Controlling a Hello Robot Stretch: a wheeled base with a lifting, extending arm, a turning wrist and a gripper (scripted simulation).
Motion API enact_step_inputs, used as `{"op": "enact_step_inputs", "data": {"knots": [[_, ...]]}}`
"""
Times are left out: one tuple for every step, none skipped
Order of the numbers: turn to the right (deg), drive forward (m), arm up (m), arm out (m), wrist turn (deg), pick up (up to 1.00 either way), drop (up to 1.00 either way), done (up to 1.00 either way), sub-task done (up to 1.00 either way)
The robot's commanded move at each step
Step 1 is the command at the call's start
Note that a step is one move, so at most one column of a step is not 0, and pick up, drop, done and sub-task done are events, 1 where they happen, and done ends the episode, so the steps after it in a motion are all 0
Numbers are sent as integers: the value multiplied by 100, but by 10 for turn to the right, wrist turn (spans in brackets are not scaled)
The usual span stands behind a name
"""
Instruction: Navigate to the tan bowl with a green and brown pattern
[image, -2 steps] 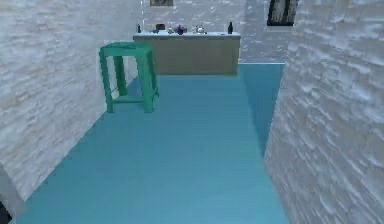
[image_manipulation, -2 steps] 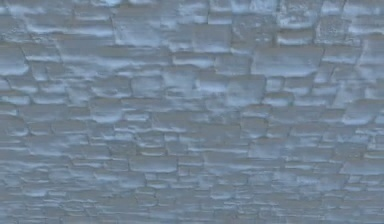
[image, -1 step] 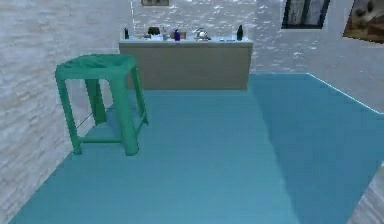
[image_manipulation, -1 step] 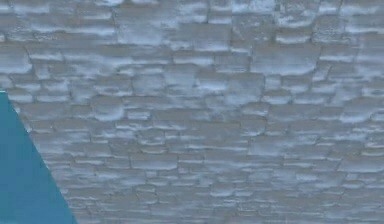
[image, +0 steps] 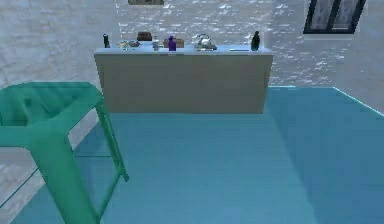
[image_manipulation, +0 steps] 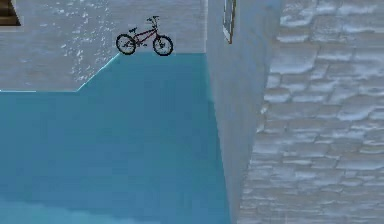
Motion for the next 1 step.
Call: {"op": "enact_step_inputs", "data": {"knots": [[0,100,0,0,0,0,0,0,0]]}}
